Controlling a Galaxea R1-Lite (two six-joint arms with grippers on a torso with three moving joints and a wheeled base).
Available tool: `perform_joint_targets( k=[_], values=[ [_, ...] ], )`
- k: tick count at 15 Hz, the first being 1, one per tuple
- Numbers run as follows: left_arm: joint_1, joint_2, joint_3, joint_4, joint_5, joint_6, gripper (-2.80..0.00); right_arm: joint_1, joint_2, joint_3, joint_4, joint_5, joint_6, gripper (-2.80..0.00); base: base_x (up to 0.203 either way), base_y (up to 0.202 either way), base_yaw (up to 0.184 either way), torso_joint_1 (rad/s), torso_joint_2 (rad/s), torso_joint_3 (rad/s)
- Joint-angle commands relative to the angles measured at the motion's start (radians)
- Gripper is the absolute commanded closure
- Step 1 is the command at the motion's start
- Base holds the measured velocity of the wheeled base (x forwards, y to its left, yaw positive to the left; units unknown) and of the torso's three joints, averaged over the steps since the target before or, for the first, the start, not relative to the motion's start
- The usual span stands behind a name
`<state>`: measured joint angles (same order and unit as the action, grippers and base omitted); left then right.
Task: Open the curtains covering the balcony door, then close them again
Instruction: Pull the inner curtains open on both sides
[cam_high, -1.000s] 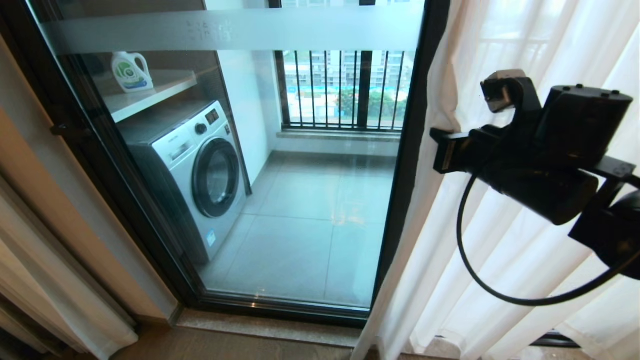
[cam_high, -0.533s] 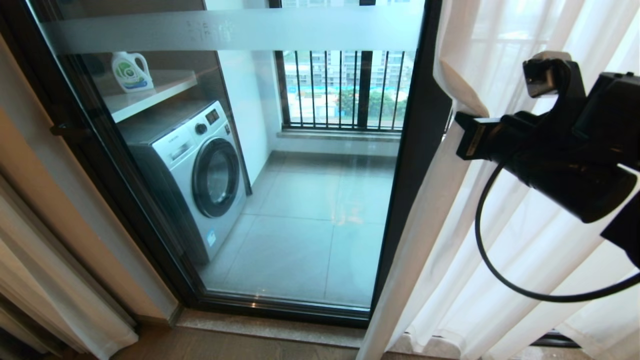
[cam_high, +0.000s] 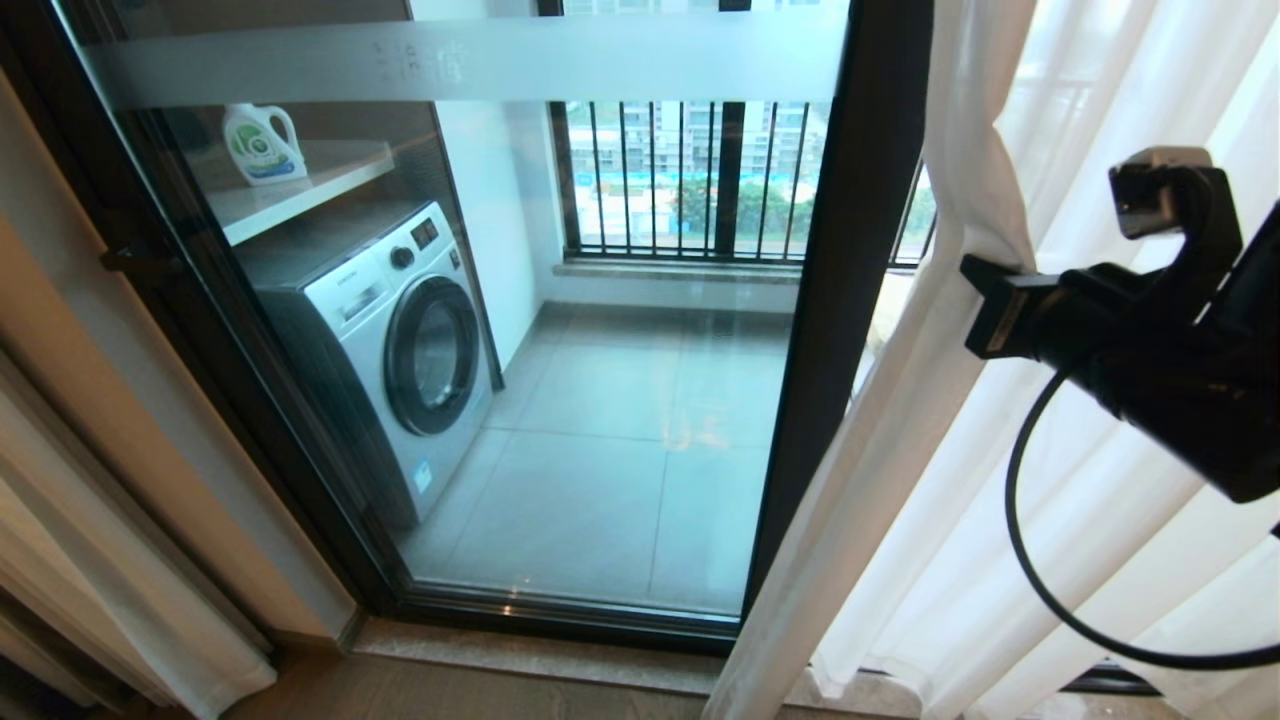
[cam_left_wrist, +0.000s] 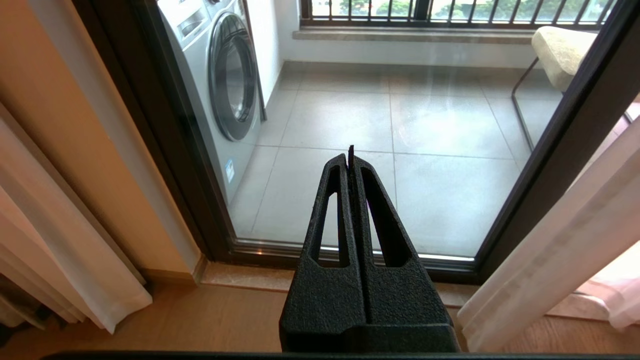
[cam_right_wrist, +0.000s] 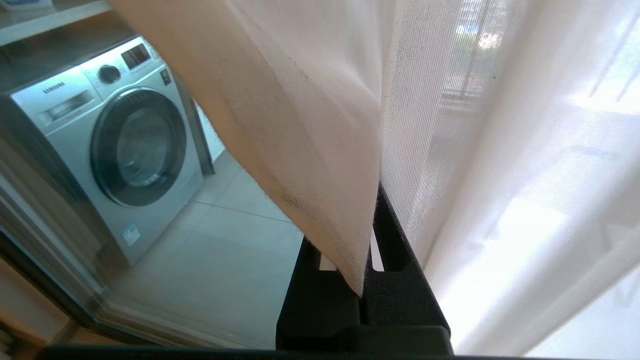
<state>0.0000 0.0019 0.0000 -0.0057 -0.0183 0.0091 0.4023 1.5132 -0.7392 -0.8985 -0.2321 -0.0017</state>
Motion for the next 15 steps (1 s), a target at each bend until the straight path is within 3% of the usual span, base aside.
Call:
perform_joint_targets(
  k=[1, 9, 15],
  values=[
    [0.0, 0.0, 0.0, 0.0, 0.0, 0.0, 0.0, -0.03, -0.055, 0.042, -0.005, -0.001, -0.03, 0.0, 0.0, 0.0, 0.0, 0.0, 0.0, 0.0],
    [0.0, 0.0, 0.0, 0.0, 0.0, 0.001, 0.0, -0.115, -0.214, 0.238, -0.007, -0.001, -0.061, 0.0, 0.0, 0.0, 0.0, 0.0, 0.0, 0.0],
    [-0.001, 0.0, 0.0, 0.0, 0.0, 0.001, 0.0, -0.152, -0.197, 0.238, -0.092, 0.0, -0.055, 0.0, 0.0, 0.0, 0.0, 0.0, 0.0, 0.0]
  ],
)
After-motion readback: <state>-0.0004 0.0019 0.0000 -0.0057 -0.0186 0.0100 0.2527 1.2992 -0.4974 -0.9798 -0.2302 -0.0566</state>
